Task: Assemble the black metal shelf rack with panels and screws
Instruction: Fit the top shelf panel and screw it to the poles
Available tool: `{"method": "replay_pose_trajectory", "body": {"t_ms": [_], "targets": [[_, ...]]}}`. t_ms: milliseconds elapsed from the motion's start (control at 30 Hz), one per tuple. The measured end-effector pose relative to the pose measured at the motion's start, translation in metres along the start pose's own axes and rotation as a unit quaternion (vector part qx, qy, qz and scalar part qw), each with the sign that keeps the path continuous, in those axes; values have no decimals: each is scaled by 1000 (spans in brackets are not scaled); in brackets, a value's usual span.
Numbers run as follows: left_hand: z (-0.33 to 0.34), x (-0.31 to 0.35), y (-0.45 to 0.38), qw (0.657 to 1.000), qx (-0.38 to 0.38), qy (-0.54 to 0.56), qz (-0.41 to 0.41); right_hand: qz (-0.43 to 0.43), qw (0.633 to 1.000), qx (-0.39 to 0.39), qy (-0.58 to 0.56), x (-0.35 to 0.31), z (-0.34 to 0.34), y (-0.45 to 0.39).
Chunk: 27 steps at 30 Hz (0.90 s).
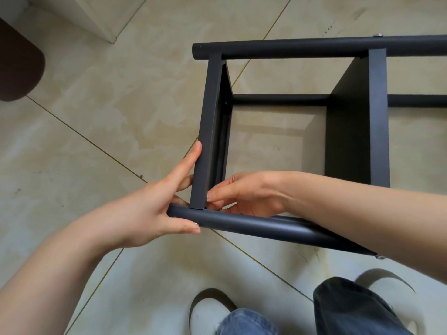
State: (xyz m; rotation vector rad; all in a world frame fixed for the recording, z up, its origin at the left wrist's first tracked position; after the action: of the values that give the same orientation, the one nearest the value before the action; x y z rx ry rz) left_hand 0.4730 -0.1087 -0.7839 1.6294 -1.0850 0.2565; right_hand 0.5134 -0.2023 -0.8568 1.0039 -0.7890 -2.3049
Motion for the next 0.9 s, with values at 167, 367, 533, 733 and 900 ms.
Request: {"method": "replay_pose_trajectory", "body": {"t_ms": [167,367,533,733,900], "targets": [[-2,0,1,1000,5,0,-1,16,1000,-12,-21,1,-1,0],[0,-1,1,1000,0,1,4,6,1000,-6,-8,2,-3,-3],[0,-1,1,1000,-2,8,8,9,1000,7,2,1,-2,-5],[0,0,1,1000,0,9,7,4,1000,-7,-7,-2,-1,-1],[1,1,1,1000,0,6,1,12,1000,0,19,-2,-1,-1]]}}
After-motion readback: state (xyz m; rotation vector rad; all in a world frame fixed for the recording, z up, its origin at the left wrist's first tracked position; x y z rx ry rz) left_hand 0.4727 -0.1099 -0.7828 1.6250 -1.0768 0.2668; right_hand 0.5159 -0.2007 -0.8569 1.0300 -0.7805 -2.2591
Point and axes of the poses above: each hand's wrist, its own y-axis away from the middle knuckle, its own z-axis out of the palm, x = y × z, the point moved 9 cm from there along -y, towards the middle knuckle, and after that the axes turned 2 degrees about -z, right-handed, at the moved point
